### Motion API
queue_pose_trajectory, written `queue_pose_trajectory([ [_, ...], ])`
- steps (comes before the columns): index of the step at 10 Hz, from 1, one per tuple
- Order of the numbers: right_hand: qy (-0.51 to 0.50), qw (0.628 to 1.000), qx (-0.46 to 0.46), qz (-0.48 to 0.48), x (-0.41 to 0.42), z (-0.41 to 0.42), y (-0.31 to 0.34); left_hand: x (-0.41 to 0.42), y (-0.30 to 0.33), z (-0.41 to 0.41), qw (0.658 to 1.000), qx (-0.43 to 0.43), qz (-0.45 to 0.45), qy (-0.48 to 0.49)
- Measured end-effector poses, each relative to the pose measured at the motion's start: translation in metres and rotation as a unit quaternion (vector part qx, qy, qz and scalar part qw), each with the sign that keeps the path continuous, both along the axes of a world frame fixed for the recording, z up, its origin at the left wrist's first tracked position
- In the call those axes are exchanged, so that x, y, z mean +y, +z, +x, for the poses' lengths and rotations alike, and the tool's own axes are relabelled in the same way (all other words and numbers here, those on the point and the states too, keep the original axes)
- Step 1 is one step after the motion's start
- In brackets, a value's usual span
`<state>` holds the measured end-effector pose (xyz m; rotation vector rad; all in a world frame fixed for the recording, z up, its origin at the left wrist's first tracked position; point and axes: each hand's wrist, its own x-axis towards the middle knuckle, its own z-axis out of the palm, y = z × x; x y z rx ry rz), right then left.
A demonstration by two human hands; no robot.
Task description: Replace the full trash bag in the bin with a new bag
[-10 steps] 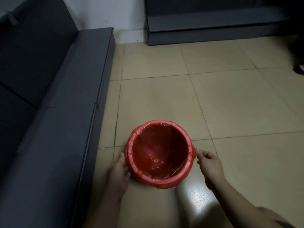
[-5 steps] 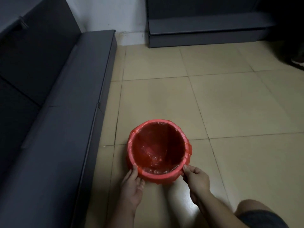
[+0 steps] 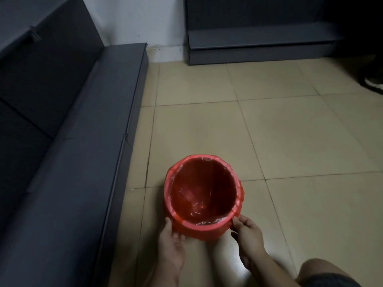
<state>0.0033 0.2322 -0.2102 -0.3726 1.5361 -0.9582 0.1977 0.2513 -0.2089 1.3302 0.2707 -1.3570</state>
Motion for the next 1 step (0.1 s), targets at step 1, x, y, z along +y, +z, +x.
queue_pose_trajectory([
  [1, -0.044, 0.996, 0.069, 0.039, 0.017, -0.0102, 0.0152, 0.0156, 0.0167, 0.0073, 0.996, -0.029, 0.084, 0.004],
])
